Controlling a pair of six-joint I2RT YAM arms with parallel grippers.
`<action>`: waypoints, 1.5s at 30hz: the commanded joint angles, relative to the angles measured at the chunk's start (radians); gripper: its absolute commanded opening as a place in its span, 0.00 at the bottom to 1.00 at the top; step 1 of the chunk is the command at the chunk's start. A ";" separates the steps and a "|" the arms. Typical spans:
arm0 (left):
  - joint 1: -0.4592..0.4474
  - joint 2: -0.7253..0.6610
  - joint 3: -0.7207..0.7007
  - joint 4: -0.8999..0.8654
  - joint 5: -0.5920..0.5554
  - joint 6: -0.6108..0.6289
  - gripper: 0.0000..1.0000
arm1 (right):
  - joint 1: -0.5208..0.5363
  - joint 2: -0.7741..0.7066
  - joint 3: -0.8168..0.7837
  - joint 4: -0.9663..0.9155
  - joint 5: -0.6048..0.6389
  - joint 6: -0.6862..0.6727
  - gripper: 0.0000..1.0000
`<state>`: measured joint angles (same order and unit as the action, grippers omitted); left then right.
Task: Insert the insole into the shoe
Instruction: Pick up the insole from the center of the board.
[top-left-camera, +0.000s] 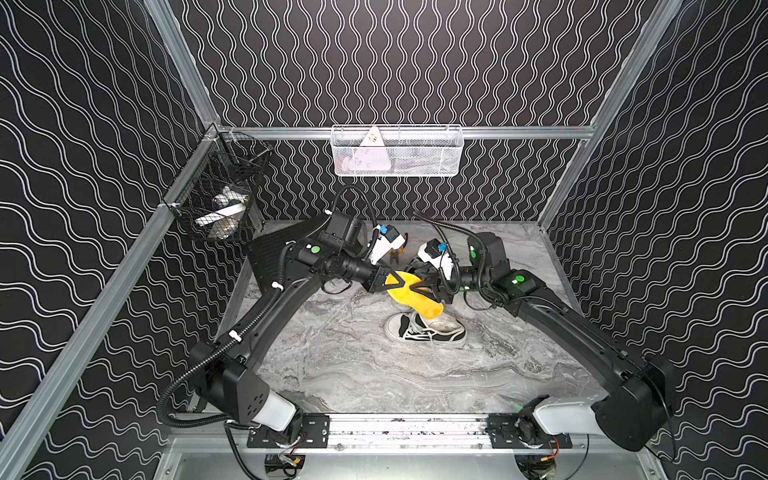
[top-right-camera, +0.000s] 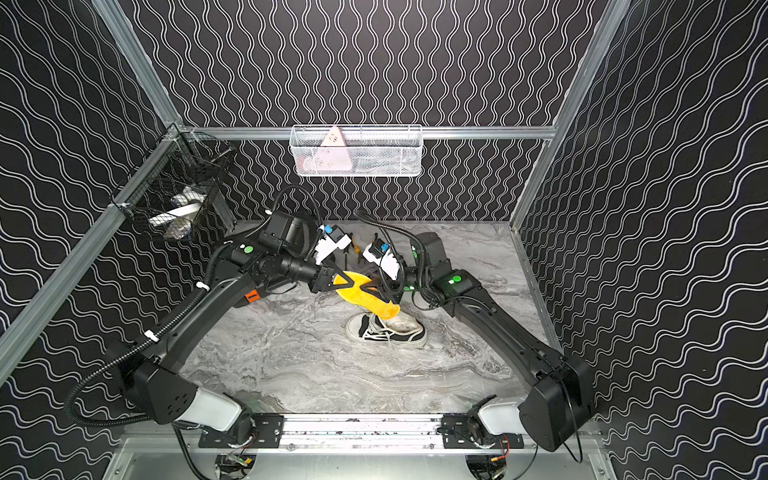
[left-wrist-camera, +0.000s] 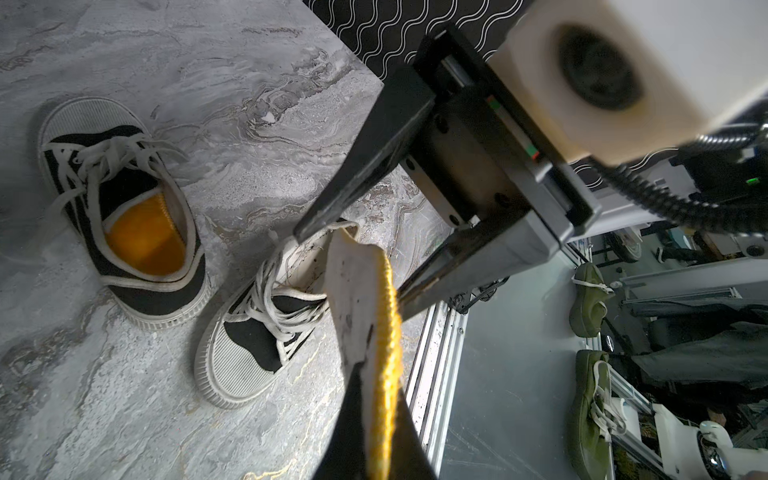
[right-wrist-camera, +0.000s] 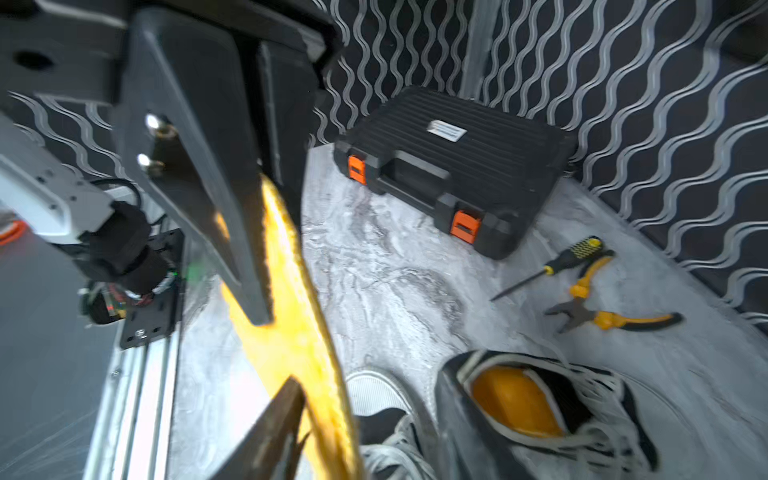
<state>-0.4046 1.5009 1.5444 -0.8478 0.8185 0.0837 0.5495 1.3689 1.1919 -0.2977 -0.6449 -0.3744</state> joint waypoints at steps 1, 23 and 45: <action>0.000 -0.005 -0.003 0.018 0.031 0.024 0.00 | -0.003 0.020 0.027 -0.048 -0.096 -0.015 0.48; 0.006 0.070 0.008 0.084 -0.057 -0.272 0.00 | 0.212 -0.060 -0.212 0.255 0.460 0.024 0.40; 0.052 0.083 -0.039 0.050 -0.029 -0.356 0.00 | 0.335 0.042 -0.270 0.498 0.906 -0.174 0.71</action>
<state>-0.3599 1.5898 1.5066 -0.7853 0.7780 -0.2623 0.8814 1.4002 0.9241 0.0921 0.1741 -0.5083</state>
